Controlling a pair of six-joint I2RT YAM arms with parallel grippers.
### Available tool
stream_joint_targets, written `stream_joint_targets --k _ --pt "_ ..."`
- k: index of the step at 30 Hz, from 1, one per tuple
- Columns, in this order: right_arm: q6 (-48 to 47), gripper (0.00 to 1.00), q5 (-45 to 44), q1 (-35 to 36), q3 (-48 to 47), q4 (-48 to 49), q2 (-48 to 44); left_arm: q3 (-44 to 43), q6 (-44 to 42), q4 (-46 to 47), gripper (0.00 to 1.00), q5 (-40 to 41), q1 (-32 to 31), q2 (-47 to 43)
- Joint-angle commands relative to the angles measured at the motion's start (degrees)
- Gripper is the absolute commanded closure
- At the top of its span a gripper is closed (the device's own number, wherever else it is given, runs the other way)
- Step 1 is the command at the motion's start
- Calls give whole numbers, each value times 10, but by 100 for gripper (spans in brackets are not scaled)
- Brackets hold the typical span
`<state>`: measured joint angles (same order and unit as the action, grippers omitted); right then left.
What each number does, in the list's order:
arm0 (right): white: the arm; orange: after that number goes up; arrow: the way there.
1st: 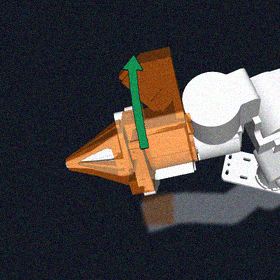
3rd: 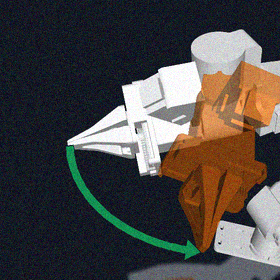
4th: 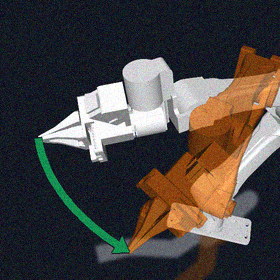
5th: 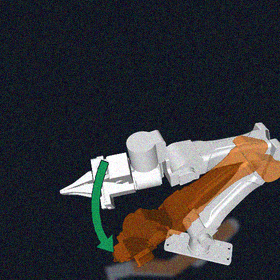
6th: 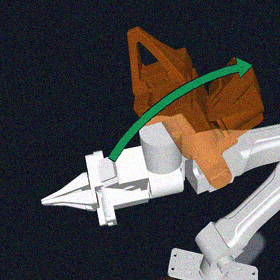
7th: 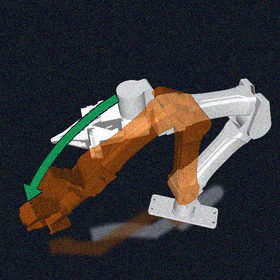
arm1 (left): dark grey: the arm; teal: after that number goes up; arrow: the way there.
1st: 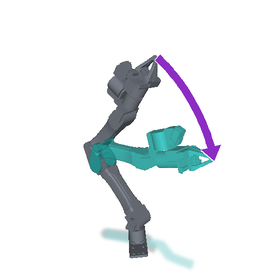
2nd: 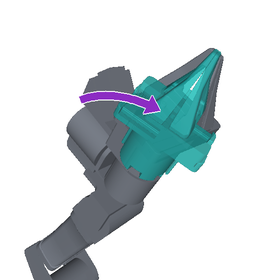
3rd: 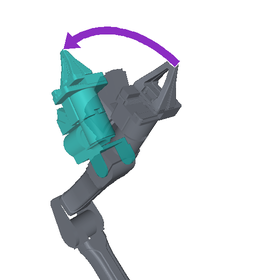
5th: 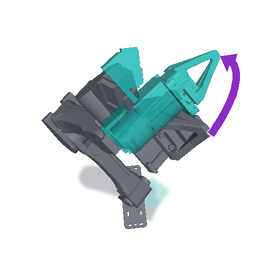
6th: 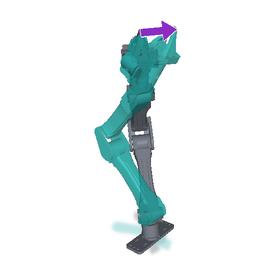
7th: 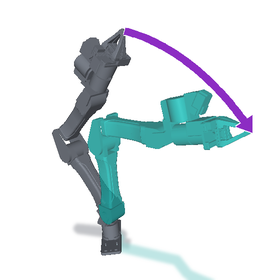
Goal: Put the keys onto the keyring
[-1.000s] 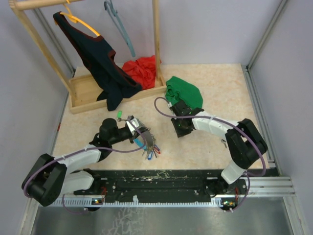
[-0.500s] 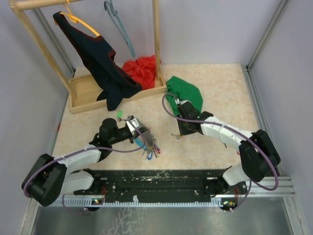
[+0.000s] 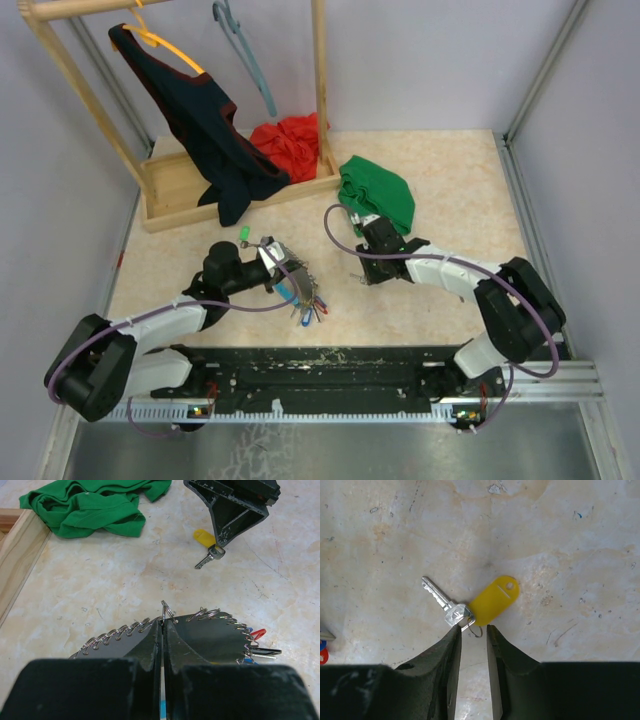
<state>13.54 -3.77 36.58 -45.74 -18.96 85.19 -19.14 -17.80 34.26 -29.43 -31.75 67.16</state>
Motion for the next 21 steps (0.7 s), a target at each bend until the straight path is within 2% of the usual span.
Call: stream_joint_targets --k 1,5,12,16,21 --pt "-16 73 0 -1 3 50 14 -13 5 19 99 -12 2 -5" --pt "-13 77 -1 -1 1 51 26 -12 4 19 99 -12 2 -5" --pt "-8 99 -8 -1 -8 3 -2 -12 4 18 99 -17 3 -5" --pt "0 100 -19 -1 -66 -127 -43 -13 3 19 99 -22 2 -6" --pt "23 100 -10 -1 -153 -308 -47 -10 2 21 99 -27 2 -9"
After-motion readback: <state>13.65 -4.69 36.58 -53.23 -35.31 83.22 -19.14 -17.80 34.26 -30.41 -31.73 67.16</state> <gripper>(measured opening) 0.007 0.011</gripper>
